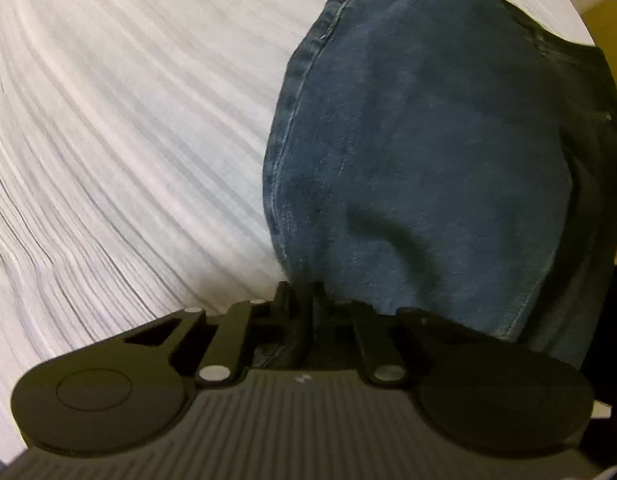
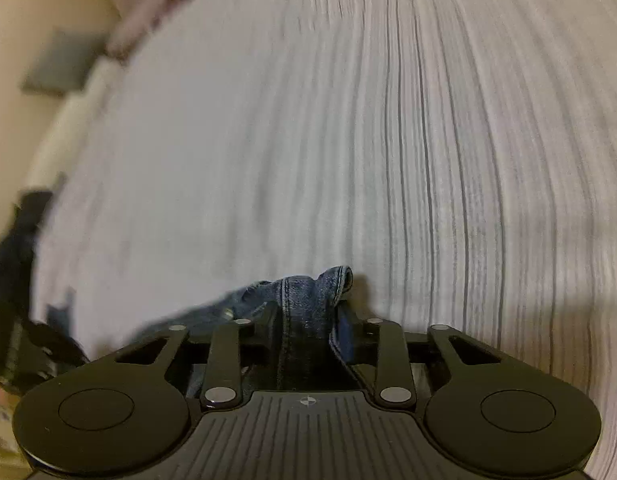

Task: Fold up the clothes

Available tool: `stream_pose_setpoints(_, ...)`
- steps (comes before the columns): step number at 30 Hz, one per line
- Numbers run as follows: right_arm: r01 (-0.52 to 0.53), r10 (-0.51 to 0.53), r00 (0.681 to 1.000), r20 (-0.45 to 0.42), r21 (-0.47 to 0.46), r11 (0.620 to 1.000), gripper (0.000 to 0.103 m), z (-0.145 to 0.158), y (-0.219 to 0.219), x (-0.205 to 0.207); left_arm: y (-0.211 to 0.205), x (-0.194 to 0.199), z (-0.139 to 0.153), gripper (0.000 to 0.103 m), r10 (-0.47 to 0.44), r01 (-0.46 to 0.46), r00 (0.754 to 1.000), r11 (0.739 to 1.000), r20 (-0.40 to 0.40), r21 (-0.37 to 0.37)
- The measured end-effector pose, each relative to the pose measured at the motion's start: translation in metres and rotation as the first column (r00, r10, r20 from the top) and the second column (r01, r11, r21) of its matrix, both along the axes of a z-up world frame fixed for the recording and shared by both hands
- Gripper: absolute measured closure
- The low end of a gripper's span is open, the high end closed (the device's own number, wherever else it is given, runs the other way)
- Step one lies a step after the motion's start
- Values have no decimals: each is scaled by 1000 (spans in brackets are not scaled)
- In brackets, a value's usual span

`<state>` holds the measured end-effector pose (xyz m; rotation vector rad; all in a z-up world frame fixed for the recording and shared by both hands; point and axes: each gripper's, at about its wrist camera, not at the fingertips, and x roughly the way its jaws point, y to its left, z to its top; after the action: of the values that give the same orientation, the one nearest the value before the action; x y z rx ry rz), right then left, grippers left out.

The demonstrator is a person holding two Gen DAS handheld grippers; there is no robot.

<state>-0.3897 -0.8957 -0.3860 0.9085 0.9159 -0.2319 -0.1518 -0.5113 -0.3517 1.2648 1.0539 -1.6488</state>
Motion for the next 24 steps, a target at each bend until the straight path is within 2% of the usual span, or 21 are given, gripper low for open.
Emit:
stream_pose_setpoints(3,72,-65,994,84,-83,994,78,51,3,-35,-19,0,48,98,-7,9,1000,992,17,-126)
stream_pose_setpoints(6,189,-167,974,153,-148,971,78,97,-1,-82,-50,0,96,97,-19,28,999,964,37,-263)
stream_pose_setpoints(7,237,-208,962,177,-165,957,78,110,-3,-100,-65,-3,107,97,-36,50,998,949,50,-312)
stream_pose_setpoints(9,316,-279,940,195,-194,929,78,121,-8,-128,-102,-11,115,97,-39,57,998,931,57,-362)
stream_pose_setpoints(12,418,-387,906,171,-227,880,75,114,-14,-153,-146,-24,94,91,-46,82,993,935,112,-344)
stream_pose_setpoints(14,450,-434,893,122,-257,855,60,103,-16,-157,-156,-31,80,91,-52,108,983,942,178,-318)
stream_pose_setpoints(15,461,-452,886,99,-284,841,58,101,-16,-159,-154,-32,75,87,-54,120,977,940,206,-318)
stream_pose_setpoints(16,469,-470,879,77,-312,826,54,98,-15,-162,-145,-27,76,84,-48,117,975,942,218,-316)
stream_pose_setpoints(17,473,-474,876,84,-333,816,41,100,-9,-166,-135,-26,75,77,-35,103,975,945,219,-310)
stream_pose_setpoints(19,474,-465,878,113,-335,814,27,108,8,-172,-100,-16,73,71,-10,69,978,958,208,-280)
stream_pose_setpoints(23,436,-424,899,105,-300,849,27,111,58,-178,-19,10,68,65,67,-14,964,979,259,-204)
stream_pose_setpoints(24,424,-414,905,100,-281,861,27,110,75,-167,8,21,64,64,95,-45,955,982,280,-181)
